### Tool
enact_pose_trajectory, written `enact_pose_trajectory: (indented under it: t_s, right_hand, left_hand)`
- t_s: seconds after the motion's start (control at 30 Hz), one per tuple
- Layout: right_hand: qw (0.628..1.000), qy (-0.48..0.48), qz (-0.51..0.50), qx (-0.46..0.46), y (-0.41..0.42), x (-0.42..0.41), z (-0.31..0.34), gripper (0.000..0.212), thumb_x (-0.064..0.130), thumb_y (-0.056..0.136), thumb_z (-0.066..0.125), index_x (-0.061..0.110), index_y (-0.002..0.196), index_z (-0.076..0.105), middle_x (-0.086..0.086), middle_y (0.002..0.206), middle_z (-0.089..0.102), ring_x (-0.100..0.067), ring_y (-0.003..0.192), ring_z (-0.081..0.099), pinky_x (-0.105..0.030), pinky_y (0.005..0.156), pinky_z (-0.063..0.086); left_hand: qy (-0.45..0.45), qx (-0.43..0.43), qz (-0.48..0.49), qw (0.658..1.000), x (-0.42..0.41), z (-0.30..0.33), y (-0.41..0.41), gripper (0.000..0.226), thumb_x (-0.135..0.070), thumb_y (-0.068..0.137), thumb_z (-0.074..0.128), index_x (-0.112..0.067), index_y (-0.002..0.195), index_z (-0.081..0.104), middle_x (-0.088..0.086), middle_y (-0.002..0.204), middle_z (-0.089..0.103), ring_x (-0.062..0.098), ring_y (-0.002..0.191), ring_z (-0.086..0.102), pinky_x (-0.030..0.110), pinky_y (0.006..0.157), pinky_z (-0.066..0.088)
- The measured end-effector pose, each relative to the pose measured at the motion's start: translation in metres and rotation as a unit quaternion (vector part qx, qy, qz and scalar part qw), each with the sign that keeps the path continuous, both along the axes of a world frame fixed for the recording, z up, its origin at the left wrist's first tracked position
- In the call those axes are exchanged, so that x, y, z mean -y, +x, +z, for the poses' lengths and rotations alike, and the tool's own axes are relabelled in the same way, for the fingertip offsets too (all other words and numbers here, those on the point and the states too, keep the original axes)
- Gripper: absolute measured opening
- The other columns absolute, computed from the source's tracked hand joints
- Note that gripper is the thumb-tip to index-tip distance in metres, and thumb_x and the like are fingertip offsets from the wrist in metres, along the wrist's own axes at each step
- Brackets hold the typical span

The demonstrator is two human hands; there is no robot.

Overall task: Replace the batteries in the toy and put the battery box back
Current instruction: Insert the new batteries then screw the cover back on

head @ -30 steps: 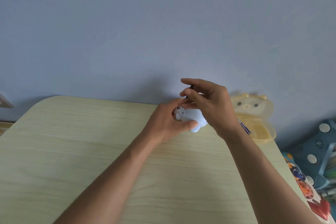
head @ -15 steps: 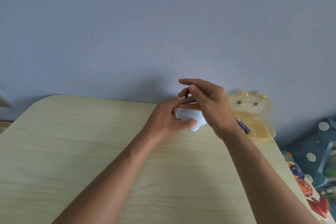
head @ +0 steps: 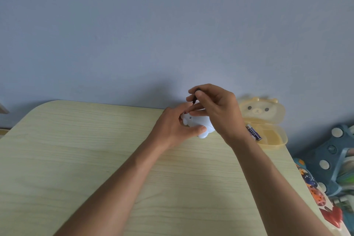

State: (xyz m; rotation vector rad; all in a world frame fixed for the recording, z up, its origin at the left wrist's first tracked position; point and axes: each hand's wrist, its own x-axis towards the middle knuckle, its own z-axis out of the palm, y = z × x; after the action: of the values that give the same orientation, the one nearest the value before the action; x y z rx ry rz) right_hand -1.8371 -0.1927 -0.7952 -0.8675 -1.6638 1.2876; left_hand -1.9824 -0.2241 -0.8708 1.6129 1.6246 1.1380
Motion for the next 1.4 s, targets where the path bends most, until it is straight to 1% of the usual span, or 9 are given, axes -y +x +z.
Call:
enact_pose_trajectory:
  t_s: [0.17, 0.33, 0.47, 0.6, 0.8, 0.93, 1.1, 1.2, 1.4]
  right_hand:
    - [0.999, 0.006, -0.033, -0.011, -0.001, -0.002, 0.000, 0.010, 0.008, 0.090, 0.070, -0.001, 0.091, 0.064, -0.017, 0.082, 0.075, -0.034, 0.071, 0.074, -0.033, 0.065, 0.061]
    - [1.000, 0.012, 0.003, 0.002, 0.002, -0.001, -0.002, 0.022, 0.005, 0.097, 0.055, 0.011, 0.110, 0.072, -0.015, 0.089, 0.073, -0.031, 0.079, 0.074, -0.037, 0.076, 0.063]
    - [0.999, 0.035, -0.020, 0.022, 0.000, -0.003, -0.003, 0.011, 0.005, 0.093, 0.061, 0.005, 0.095, 0.072, -0.013, 0.087, 0.073, -0.029, 0.075, 0.074, -0.042, 0.074, 0.063]
    - [0.996, 0.045, -0.063, 0.032, 0.000, -0.006, -0.004, 0.012, 0.010, 0.087, 0.072, 0.004, 0.083, 0.063, -0.012, 0.079, 0.072, -0.026, 0.068, 0.075, -0.044, 0.071, 0.063]
    - [0.996, 0.045, -0.078, 0.016, 0.006, -0.002, -0.001, 0.011, 0.010, 0.088, 0.070, 0.003, 0.086, 0.063, -0.014, 0.077, 0.075, -0.030, 0.070, 0.073, -0.043, 0.069, 0.063]
    - [0.992, 0.040, -0.121, 0.007, 0.025, 0.002, 0.003, 0.008, 0.013, 0.092, 0.066, 0.007, 0.089, 0.062, -0.006, 0.078, 0.077, -0.025, 0.069, 0.072, -0.032, 0.063, 0.061]
    - [0.983, 0.015, -0.182, 0.024, 0.062, 0.004, -0.002, 0.009, 0.018, 0.095, 0.062, 0.010, 0.092, 0.065, -0.005, 0.071, 0.075, -0.016, 0.064, 0.065, -0.021, 0.056, 0.051]
    - [0.979, -0.007, -0.198, 0.048, 0.085, 0.006, -0.005, 0.012, 0.013, 0.096, 0.059, 0.004, 0.092, 0.065, -0.007, 0.068, 0.071, -0.018, 0.059, 0.059, -0.036, 0.060, 0.051]
    - [0.952, -0.026, -0.276, 0.130, 0.138, 0.012, -0.008, 0.012, 0.017, 0.092, 0.063, 0.014, 0.085, 0.072, -0.003, 0.069, 0.072, -0.024, 0.058, 0.069, -0.049, 0.071, 0.061]
  left_hand:
    - [-0.003, -0.005, -0.002, 1.000, -0.001, -0.002, -0.001, 0.046, -0.047, 0.073, 0.082, -0.039, 0.116, 0.066, -0.004, 0.095, 0.075, 0.021, 0.084, 0.070, 0.045, 0.076, 0.058]
    - [-0.012, -0.007, 0.004, 1.000, -0.001, -0.002, -0.001, 0.052, -0.052, 0.071, 0.080, -0.040, 0.120, 0.065, -0.007, 0.098, 0.074, 0.015, 0.083, 0.069, 0.040, 0.075, 0.059]
    - [-0.011, -0.005, 0.006, 1.000, -0.001, -0.002, -0.001, 0.044, -0.047, 0.073, 0.083, -0.037, 0.112, 0.066, -0.004, 0.092, 0.073, 0.018, 0.077, 0.066, 0.031, 0.065, 0.051]
    - [-0.008, 0.010, 0.002, 1.000, 0.001, 0.000, -0.001, 0.042, -0.038, 0.075, 0.086, -0.035, 0.113, 0.068, -0.005, 0.090, 0.075, 0.019, 0.081, 0.069, 0.035, 0.070, 0.055]
    - [0.000, 0.000, 0.003, 1.000, 0.000, 0.000, 0.000, 0.055, -0.043, 0.072, 0.084, -0.037, 0.123, 0.065, -0.012, 0.094, 0.075, 0.005, 0.079, 0.068, 0.018, 0.065, 0.051]
    - [0.004, 0.017, 0.007, 1.000, 0.003, 0.003, 0.002, 0.056, -0.030, 0.074, 0.089, -0.041, 0.124, 0.067, -0.016, 0.101, 0.075, -0.003, 0.087, 0.070, 0.009, 0.069, 0.051]
    - [0.009, 0.039, -0.004, 0.999, 0.004, 0.005, 0.003, 0.054, -0.032, 0.073, 0.089, -0.041, 0.123, 0.068, -0.013, 0.109, 0.076, 0.008, 0.096, 0.073, 0.030, 0.084, 0.061]
    - [0.015, 0.035, -0.003, 0.999, 0.006, 0.006, 0.004, 0.054, -0.030, 0.075, 0.090, -0.038, 0.124, 0.069, -0.012, 0.109, 0.076, 0.008, 0.096, 0.072, 0.029, 0.085, 0.059]
    - [0.033, 0.008, -0.001, 0.999, 0.006, 0.006, 0.006, 0.065, -0.055, 0.061, 0.077, -0.038, 0.124, 0.069, -0.016, 0.104, 0.075, 0.007, 0.092, 0.070, 0.013, 0.072, 0.053]
